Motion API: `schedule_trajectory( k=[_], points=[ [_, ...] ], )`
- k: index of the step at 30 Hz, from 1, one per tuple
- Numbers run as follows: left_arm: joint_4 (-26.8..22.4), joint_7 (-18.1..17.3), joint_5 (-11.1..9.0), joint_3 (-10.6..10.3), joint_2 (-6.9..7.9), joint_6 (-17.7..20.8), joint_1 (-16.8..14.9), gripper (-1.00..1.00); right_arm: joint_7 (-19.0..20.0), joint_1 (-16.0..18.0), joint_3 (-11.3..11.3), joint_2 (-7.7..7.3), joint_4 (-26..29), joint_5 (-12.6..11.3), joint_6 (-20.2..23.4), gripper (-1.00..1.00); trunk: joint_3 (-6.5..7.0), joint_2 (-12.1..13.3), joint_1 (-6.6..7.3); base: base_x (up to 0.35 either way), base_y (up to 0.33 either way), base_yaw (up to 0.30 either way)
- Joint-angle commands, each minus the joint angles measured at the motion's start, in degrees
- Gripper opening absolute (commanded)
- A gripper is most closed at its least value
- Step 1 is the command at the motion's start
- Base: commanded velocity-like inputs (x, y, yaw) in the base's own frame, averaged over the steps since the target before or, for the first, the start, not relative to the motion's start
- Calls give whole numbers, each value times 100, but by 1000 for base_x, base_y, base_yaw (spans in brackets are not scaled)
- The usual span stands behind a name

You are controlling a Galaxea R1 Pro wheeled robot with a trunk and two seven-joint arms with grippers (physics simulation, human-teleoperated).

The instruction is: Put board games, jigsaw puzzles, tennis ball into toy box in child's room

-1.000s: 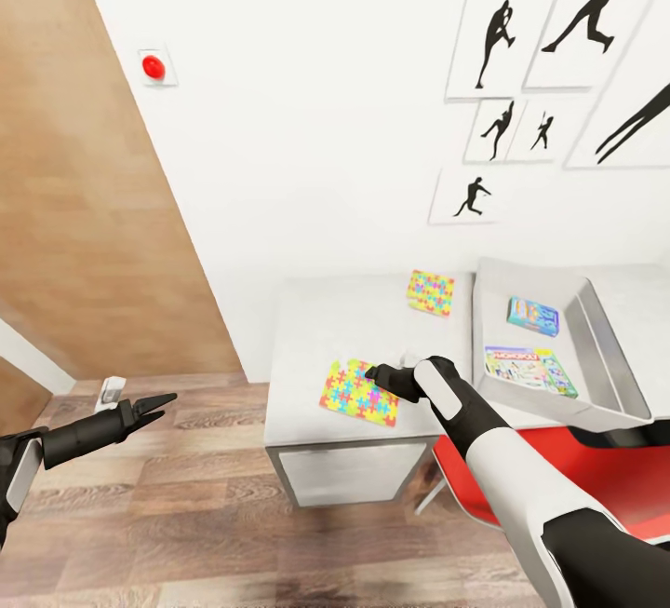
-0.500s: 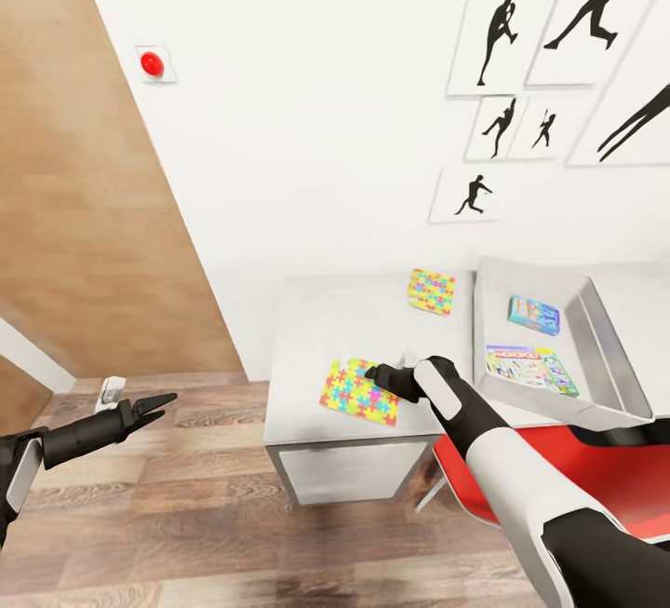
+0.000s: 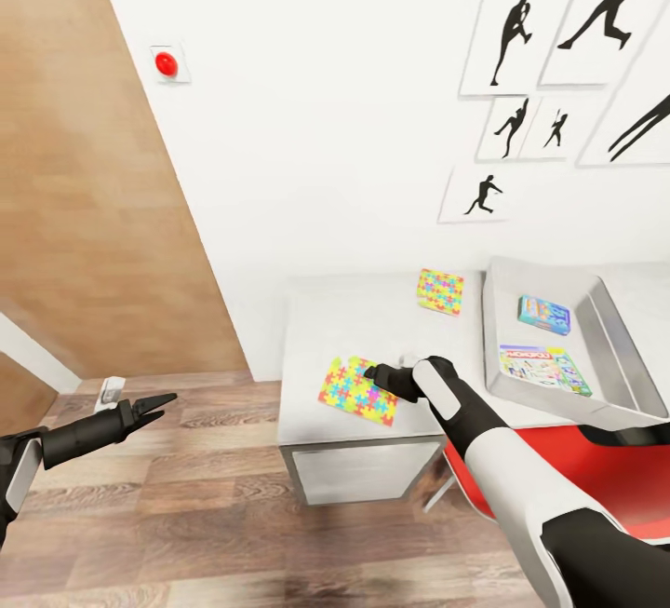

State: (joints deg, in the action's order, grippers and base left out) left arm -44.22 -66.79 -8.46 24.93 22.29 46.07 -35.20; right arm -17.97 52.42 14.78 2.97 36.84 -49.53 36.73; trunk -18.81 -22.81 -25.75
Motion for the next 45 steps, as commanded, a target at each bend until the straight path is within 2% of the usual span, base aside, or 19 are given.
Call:
schedule_trajectory(
  k=[1,45],
  points=[
    [1,-9,-15,3,2,41,-4,100,-57,5,21,1,8,-57,4,100,-10,-11,-3,0,34,0],
    [1,-3,-15,3,-6,53,-4,100,-57,5,33,46,8,-22,-7,100,-10,-11,-3,9,136,0]
  ],
)
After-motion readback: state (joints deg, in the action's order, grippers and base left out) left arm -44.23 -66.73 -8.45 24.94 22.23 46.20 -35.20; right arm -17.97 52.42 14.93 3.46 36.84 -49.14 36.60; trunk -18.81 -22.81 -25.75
